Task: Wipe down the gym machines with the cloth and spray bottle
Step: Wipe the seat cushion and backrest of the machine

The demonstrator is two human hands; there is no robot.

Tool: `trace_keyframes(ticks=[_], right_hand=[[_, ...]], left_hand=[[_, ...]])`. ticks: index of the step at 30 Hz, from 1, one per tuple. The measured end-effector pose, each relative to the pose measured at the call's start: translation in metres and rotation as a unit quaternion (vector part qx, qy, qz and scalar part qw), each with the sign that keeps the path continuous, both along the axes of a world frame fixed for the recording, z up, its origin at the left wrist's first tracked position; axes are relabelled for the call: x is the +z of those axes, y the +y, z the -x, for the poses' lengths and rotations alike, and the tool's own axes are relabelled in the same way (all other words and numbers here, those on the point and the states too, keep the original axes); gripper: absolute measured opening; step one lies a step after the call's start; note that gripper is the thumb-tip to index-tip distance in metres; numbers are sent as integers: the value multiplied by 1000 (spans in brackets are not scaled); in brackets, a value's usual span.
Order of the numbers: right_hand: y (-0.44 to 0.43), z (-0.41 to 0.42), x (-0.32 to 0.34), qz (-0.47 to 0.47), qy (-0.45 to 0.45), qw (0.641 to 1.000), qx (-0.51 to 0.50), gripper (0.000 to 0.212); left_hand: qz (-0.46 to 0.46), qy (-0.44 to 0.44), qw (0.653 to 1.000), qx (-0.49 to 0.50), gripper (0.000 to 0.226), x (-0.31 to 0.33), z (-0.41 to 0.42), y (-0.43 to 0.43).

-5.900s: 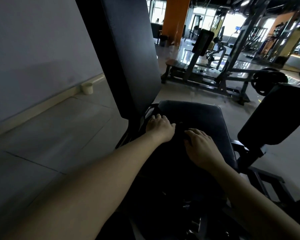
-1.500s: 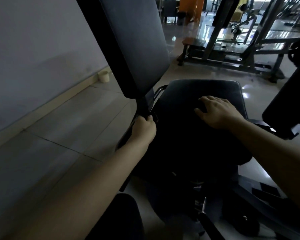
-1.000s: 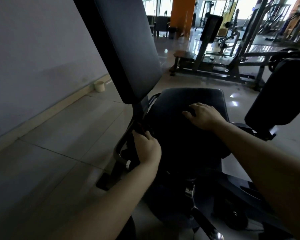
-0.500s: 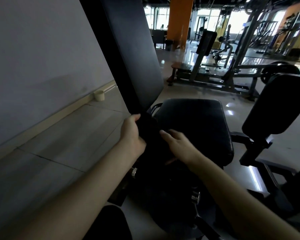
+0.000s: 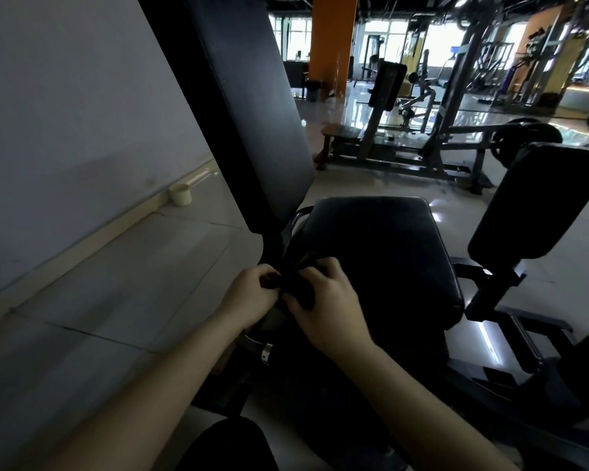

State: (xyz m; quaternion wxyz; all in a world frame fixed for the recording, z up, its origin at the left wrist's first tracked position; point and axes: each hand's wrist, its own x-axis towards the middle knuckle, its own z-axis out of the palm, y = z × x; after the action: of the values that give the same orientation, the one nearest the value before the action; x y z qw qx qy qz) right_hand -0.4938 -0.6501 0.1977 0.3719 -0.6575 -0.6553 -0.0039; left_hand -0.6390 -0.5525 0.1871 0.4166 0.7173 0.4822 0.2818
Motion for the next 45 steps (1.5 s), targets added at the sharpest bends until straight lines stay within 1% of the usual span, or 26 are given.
trace_keyframes(ticks=[1, 2, 3, 5, 7, 9, 11, 14, 17, 20, 22, 24, 28, 31, 33, 34, 36, 38, 40, 43, 44, 45], right_hand=[[4, 7, -6, -3, -100, 995, 8, 35], [10, 10, -12, -6, -176, 984, 14, 35], [14, 13, -15, -11, -227, 974, 14, 35], [23, 11, -21, -13, -275, 961, 9, 32], [29, 14, -23, -24, -305, 952, 34, 28], [34, 19, -24, -34, -358, 929, 85, 24], [37, 17, -20, -32, -404, 908, 108, 21], [32, -2, -11, -31, -415, 902, 110, 23], [10, -26, -4, -10, -443, 890, 110, 21], [-15, -55, 2, 6, -443, 892, 86, 18], [-24, -65, 1, -3, -439, 896, 71, 16], [-21, -55, -3, -20, -443, 894, 66, 13], [14, -11, -17, -26, -453, 884, 116, 17], [37, 3, -15, -16, -476, 864, 166, 25], [31, -7, -11, -12, -505, 843, 185, 22], [22, -19, -9, -14, -511, 840, 183, 19], [-5, -49, -4, -19, -490, 856, 165, 13], [-33, -81, 0, -30, -468, 873, 133, 9], [-51, -101, 2, -24, -466, 879, 101, 10], [-47, -89, -2, -19, -466, 881, 77, 7], [-39, -76, -6, -21, -463, 882, 82, 5], [-28, -61, -9, -21, -457, 884, 94, 8]], left_hand=[[14, 3, 1000, -6, 23, 4, 3, 2], [45, -7, 999, -11, 29, 9, 5, 2], [85, -20, 996, -12, 35, 13, 9, 4], [146, -44, 988, 6, 42, 15, 15, 8], [173, -81, 980, 58, 34, 12, 16, 12], [193, -131, 966, 109, 26, 9, 7, 16], [215, -150, 958, 118, 25, 9, -5, 20], [237, -138, 954, 121, 24, 2, -17, 27], [254, -123, 954, 103, 40, -3, -21, 24], [247, -111, 959, 85, 34, -9, -22, 20], [241, -103, 962, 72, 42, -15, -22, 22], [247, -108, 960, 71, 53, -23, -22, 27], [269, -122, 952, 81, 61, -26, -29, 33], [315, -137, 937, 60, 49, -24, -33, 36], [344, -146, 927, 35, 45, -23, -31, 36], [347, -154, 925, 26, 47, -23, -31, 36], [340, -155, 927, 29, 55, -26, -34, 40], [325, -130, 935, 55, 58, -28, -37, 40], [311, -106, 941, 77, 60, -30, -40, 40], [315, -126, 937, 78, 66, -35, -40, 38], [318, -134, 936, 72, 71, -35, -39, 38], [325, -142, 933, 63, 76, -34, -40, 39]])
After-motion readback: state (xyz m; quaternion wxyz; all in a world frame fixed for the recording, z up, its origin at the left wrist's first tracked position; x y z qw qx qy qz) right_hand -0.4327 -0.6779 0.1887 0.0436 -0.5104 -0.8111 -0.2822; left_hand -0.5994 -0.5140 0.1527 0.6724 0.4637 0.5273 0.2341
